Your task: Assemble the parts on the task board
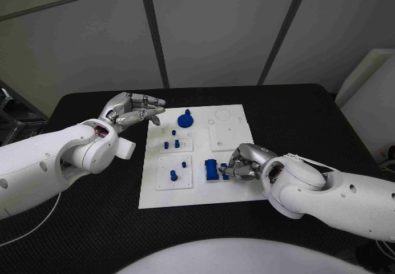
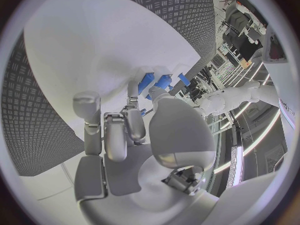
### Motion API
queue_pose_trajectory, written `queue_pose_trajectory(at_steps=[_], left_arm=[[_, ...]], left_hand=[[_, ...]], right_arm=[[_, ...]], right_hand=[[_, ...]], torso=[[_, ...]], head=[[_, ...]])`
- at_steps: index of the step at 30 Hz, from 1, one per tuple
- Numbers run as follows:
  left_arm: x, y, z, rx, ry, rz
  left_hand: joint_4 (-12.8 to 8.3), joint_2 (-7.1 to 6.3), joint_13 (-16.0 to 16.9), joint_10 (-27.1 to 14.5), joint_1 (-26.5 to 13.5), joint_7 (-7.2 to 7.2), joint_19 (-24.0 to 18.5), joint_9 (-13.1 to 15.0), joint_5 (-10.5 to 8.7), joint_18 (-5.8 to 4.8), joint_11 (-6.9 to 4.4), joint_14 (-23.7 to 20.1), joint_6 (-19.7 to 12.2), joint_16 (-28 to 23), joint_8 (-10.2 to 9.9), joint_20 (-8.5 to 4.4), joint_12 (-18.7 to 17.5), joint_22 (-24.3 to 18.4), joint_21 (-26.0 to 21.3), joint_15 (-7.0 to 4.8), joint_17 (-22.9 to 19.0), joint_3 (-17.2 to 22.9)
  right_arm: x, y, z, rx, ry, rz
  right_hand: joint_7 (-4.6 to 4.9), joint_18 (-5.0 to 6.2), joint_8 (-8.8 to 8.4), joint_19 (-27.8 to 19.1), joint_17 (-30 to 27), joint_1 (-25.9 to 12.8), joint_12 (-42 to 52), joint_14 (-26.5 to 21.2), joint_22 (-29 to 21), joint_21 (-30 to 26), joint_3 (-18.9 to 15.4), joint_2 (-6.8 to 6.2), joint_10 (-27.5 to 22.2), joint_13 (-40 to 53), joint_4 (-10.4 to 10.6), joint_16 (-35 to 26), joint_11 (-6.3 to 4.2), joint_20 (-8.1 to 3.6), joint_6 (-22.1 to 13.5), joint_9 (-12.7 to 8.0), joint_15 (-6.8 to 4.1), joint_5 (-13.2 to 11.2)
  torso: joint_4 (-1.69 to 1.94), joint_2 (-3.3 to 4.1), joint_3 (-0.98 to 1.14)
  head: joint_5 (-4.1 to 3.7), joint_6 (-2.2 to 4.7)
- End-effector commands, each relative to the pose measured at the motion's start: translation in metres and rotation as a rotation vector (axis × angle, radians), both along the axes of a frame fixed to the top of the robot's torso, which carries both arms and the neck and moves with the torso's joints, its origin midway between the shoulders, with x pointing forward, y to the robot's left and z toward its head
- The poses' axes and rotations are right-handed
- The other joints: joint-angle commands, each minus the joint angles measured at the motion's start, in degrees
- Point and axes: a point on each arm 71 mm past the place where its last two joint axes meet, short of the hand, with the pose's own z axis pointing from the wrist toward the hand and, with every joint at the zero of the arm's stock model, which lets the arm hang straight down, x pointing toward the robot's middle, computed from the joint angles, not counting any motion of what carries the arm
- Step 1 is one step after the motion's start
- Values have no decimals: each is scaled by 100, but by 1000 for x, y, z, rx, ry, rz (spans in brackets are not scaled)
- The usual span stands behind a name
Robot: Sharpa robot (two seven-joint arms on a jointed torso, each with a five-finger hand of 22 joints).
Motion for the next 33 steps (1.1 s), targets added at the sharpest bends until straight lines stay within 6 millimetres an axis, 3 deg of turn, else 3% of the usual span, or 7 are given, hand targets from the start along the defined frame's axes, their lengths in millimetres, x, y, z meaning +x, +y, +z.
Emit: queue_pose_trajectory(at_steps=[1, 6, 12, 18, 20, 23, 33], left_arm=[[0, -1, 1, -4, 3, -14], [0, -1, 0, -3, 5, -14], [0, -2, 0, -3, 6, -14], [0, -1, 0, -3, 6, -14], [0, -1, 0, -3, 6, -13], [0, -1, 0, -3, 7, -14], [1, -1, 0, -3, 7, -13]], left_hand=[[-6, 45, -6, -48, 1, 12, 15, -4, -10, -157, 10, -28, -12, -34, 21, 22, 27, 8, -10, 18, -6, -18], [-7, 59, -10, -61, 1, 12, 13, -4, -7, -157, 11, -29, -14, -35, 22, 21, 28, 10, -11, 18, -9, -10], [-7, 59, -10, -61, 1, 12, 13, -4, -7, -157, 11, -29, -14, -35, 22, 21, 28, 10, -11, 18, -9, -10], [-11, 61, -12, -66, 6, 12, 12, -4, -6, -156, 11, -31, -17, -35, 22, 21, 29, 11, -11, 17, -10, -6], [-12, 62, -12, -68, 7, 13, 12, -5, -5, -156, 11, -31, -17, -36, 22, 20, 29, 12, -11, 17, -11, -5], [-12, 62, -12, -68, 7, 13, 12, -5, -5, -156, 11, -31, -17, -36, 22, 20, 29, 12, -11, 17, -11, -5], [-19, 67, -14, -73, 14, 13, 11, -5, -4, -155, 11, -33, -20, -37, 23, 19, 32, 14, -11, 15, -13, 1]], right_arm=[[0, 2, 1, -2, -6, 14], [-1, 1, 2, 2, -11, 20], [-1, 0, 3, 10, -21, 21], [-2, -4, 6, 19, -46, 15], [-2, -6, 6, 21, -54, 20], [-3, -8, 8, 3, -73, 43], [-4, -14, 8, -36, -97, 93]], right_hand=[[29, -71, 23, 35, 1234, -117, 29, 535, 8, 16, -120, -6, 38, 57, 1, 32, -16, -3, -33, 18, -23, -12], [26, -69, 33, 27, 1229, -302, 22, 533, 2, 9, -333, -8, 35, 66, 6, 29, -17, -2, -44, 50, -23, -89], [24, -69, 49, 25, 1233, -545, 15, 534, 14, 12, -605, 44, 36, 81, 11, 31, -18, -1, -55, 92, -24, -365], [23, -68, 51, 23, 1234, -552, 4, 534, 10, 9, -634, 61, 30, 73, 6, 32, -18, -1, -59, 99, -24, -387], [23, -66, 51, 18, 1232, -496, -10, 534, 3, 3, -648, 70, 22, 64, -9, 30, -19, -1, -69, 106, -24, -389], [26, -62, 62, 4, 1221, -285, -22, 531, -17, -15, -768, -56, 15, 67, -34, 23, -18, 0, -82, 132, -22, -437], [25, -67, 96, 11, 1240, 271, -25, 535, 14, -8, -965, -32, 25, 101, -39, 34, -16, 0, -97, 195, -23, -949]], torso=[[-2, -2, 0], [-4, -5, 2], [-8, -3, 0], [-3, -4, 2], [-7, -4, 2], [-8, 0, 0], [-17, -1, 7]], head=[[-1, -5], [-7, -4], [-10, -4], [-28, 1], [-29, 2], [-31, 8], [-24, -6]])
